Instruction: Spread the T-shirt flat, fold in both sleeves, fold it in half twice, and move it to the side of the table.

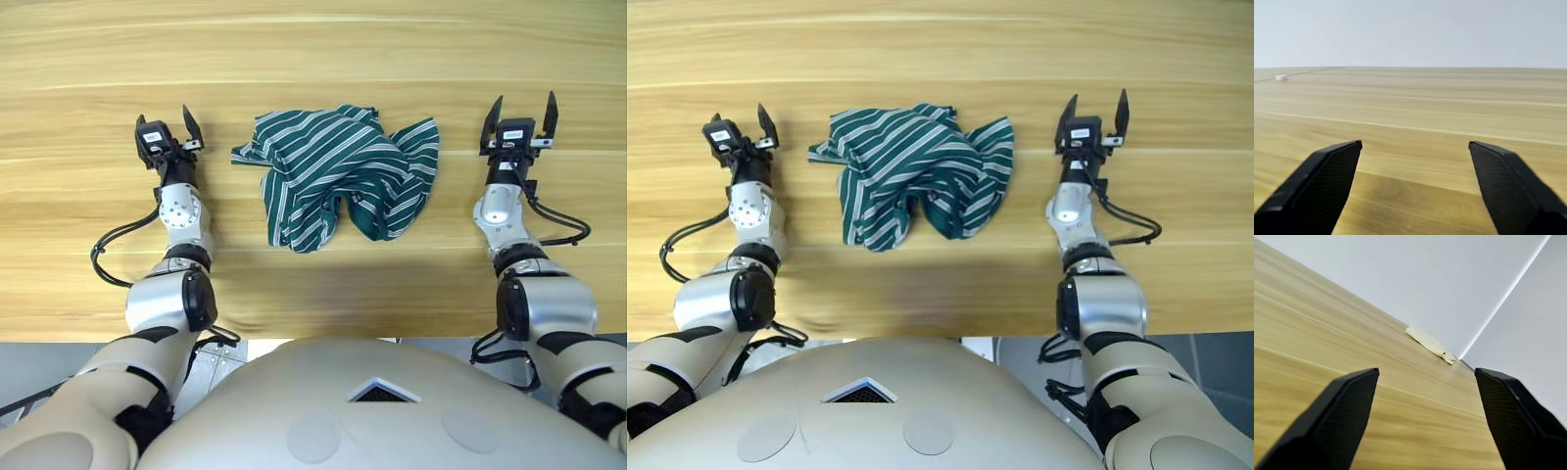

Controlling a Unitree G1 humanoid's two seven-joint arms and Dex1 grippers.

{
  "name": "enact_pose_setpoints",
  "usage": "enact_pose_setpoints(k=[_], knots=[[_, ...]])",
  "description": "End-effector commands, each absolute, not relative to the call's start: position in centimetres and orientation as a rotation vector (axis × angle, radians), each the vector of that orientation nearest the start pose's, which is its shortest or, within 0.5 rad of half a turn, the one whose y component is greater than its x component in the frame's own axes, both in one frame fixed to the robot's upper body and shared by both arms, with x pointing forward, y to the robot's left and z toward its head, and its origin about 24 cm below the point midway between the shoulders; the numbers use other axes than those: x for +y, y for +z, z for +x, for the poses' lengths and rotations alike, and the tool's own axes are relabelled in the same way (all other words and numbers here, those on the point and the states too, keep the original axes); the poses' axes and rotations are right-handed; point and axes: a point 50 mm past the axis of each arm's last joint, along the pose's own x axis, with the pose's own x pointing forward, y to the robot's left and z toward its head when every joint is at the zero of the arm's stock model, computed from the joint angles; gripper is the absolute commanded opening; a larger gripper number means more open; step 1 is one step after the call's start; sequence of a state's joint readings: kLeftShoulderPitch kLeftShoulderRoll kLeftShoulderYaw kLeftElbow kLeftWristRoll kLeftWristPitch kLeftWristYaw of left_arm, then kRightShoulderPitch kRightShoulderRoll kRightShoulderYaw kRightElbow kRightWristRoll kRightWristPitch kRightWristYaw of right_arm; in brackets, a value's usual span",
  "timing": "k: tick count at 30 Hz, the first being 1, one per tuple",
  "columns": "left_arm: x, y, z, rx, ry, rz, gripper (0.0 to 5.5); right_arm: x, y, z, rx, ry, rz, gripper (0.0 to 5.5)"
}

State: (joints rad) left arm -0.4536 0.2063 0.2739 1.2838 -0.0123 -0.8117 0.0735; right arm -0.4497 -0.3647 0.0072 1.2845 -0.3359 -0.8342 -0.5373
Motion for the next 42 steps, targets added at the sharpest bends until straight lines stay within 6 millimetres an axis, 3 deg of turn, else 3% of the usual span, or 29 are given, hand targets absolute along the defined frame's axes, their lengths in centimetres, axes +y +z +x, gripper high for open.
enact_pose_setpoints(k=[1,13,27,36,42], knots=[[23.3,-2.4,28.0,0.012,0.286,0.136,4.1,-25.3,-0.4,28.3,-0.102,-0.333,-0.572,3.63],[23.7,-2.3,27.8,0.005,0.314,0.156,4.1,-24.5,-0.6,28.6,-0.085,-0.302,-0.567,3.63],[23.5,-2.5,27.5,-0.016,0.262,0.045,4.1,-24.3,-0.9,28.4,-0.075,-0.299,-0.527,3.63],[21.8,-1.7,29.3,-0.011,0.22,0.042,4.1,-24.8,0.1,29.4,-0.081,-0.322,-0.499,3.63],[22.0,-1.5,29.7,0.006,0.275,0.041,4.1,-24.4,0.2,29.7,-0.088,-0.311,-0.505,3.63]])
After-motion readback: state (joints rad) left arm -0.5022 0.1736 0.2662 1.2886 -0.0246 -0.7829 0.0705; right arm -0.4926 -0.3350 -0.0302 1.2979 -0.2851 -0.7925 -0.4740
